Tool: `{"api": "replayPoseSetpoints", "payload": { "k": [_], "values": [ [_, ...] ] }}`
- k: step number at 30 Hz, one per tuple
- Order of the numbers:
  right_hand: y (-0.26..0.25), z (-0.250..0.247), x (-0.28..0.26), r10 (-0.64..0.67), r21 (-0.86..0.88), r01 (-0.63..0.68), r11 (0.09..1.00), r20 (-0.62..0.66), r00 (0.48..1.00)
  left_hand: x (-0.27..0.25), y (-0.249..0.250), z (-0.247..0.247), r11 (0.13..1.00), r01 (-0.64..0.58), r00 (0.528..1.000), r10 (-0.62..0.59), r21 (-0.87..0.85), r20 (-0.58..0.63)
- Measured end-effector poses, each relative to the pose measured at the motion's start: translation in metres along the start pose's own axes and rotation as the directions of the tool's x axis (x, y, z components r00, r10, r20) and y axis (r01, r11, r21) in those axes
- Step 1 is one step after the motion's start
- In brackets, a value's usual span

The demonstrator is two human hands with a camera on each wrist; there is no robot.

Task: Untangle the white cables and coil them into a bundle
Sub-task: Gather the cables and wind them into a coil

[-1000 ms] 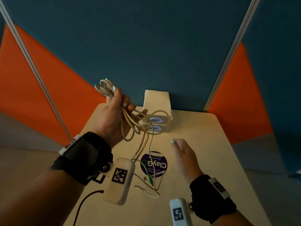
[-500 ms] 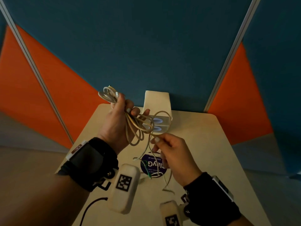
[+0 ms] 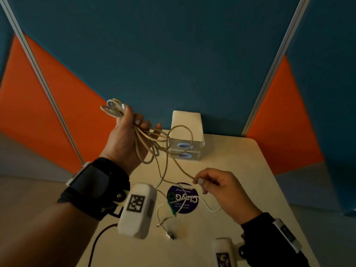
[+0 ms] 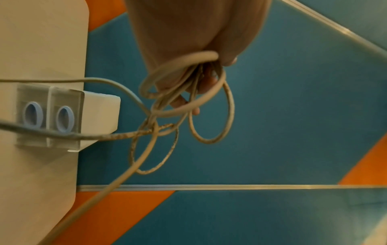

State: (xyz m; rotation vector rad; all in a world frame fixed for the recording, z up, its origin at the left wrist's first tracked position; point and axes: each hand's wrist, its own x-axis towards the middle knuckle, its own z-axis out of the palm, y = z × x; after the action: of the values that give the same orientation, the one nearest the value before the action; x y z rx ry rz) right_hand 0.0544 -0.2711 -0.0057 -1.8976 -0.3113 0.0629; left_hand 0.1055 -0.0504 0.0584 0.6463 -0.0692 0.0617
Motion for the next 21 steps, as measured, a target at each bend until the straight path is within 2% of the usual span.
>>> {"api": "replayPoseSetpoints", "payload": {
  "k": [2,5,7,10,12,14,16,18,21],
  "values": [
    [0.001,-0.005,-0.002,-0.027,-0.053,0.032,0.998,0.086,0.996,-0.001,0.001,-0.001,0.998,0.008,1.000,-0.008,0.067,0.007],
    [-0.008,-0.009,-0.007,-0.105,-0.049,0.116,0.992,0.174,0.979,-0.005,0.000,0.000,0.957,0.018,1.000,-0.020,0.290,0.004],
    [-0.018,-0.012,-0.008,-0.149,-0.035,0.159,0.987,0.192,0.970,-0.009,-0.005,0.003,0.869,0.040,0.999,-0.045,0.493,-0.001],
    [-0.039,-0.014,-0.004,-0.212,-0.072,0.228,0.971,0.183,0.960,-0.019,-0.015,0.008,0.678,0.037,0.992,-0.114,0.734,0.055],
    [-0.049,-0.012,0.003,-0.270,-0.139,0.295,0.945,0.173,0.947,-0.024,-0.024,0.008,0.566,0.039,0.978,-0.189,0.823,0.084],
    [-0.058,-0.006,0.011,-0.332,-0.205,0.357,0.911,0.145,0.932,-0.029,-0.031,0.006,0.513,0.031,0.946,-0.293,0.858,0.141],
    [-0.064,-0.002,0.019,-0.385,-0.224,0.393,0.892,0.084,0.919,-0.032,-0.033,0.007,0.514,0.019,0.912,-0.360,0.858,0.195],
    [-0.067,-0.001,0.023,-0.380,-0.224,0.372,0.901,0.009,0.925,-0.034,-0.031,0.008,0.580,0.053,0.891,-0.395,0.813,0.224],
    [-0.062,0.000,0.029,-0.377,-0.336,0.322,0.885,-0.111,0.920,-0.039,-0.026,0.012,0.642,0.106,0.839,-0.468,0.759,0.278]
  ]
}}
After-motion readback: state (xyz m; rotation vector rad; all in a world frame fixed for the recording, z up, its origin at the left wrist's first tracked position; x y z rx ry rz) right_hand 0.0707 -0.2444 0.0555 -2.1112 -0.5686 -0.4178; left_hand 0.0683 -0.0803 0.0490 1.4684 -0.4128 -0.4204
